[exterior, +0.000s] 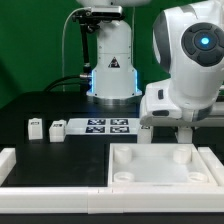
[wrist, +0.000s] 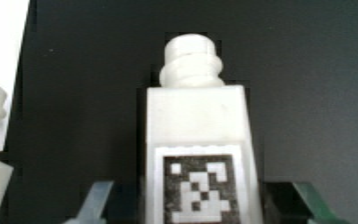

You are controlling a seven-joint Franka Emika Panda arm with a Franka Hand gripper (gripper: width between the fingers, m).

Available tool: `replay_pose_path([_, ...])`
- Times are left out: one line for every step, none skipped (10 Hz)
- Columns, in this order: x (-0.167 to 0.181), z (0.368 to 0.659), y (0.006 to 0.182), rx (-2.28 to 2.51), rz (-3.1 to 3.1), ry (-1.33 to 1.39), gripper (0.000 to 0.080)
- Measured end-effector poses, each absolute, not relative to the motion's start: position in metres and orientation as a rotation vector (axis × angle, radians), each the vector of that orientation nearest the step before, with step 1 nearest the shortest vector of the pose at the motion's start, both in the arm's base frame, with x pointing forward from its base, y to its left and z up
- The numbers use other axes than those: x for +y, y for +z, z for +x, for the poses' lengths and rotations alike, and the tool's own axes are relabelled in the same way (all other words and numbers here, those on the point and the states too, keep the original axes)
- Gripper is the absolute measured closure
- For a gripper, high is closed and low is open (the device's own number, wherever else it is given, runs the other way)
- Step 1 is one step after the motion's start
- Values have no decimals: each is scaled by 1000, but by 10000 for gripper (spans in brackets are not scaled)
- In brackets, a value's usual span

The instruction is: Assemble one leg

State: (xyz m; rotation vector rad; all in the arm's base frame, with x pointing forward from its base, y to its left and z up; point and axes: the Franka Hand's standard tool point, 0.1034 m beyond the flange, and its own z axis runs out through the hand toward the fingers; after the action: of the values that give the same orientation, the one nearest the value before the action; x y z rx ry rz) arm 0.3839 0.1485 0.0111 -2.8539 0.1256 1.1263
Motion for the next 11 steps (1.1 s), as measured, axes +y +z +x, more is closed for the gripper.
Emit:
replay_pose_path([149, 384, 11, 126, -2854, 1126, 509])
replay_pose_path([149, 384, 11, 126, -2854, 1126, 509])
replay_pose_path([149, 384, 11, 126, -2854, 1126, 509])
replay_pose_path([148, 384, 11, 126, -2854, 1126, 509])
replay_pose_path([148, 386, 14, 149, -2862, 1122, 509])
replay_pose_path([148, 390, 20, 162, -2863, 1123, 509])
replay_pose_path([149, 396, 32, 152, -2850, 1158, 509])
replay_pose_path([152, 408, 49, 135, -2834, 1194, 509])
replay_pose_path([154, 418, 63, 121, -2823, 1213, 509])
replay_pose_path([156, 427, 77, 107, -2804, 1250, 508])
replay_pose_path([158, 435, 72, 114, -2824, 1186, 508])
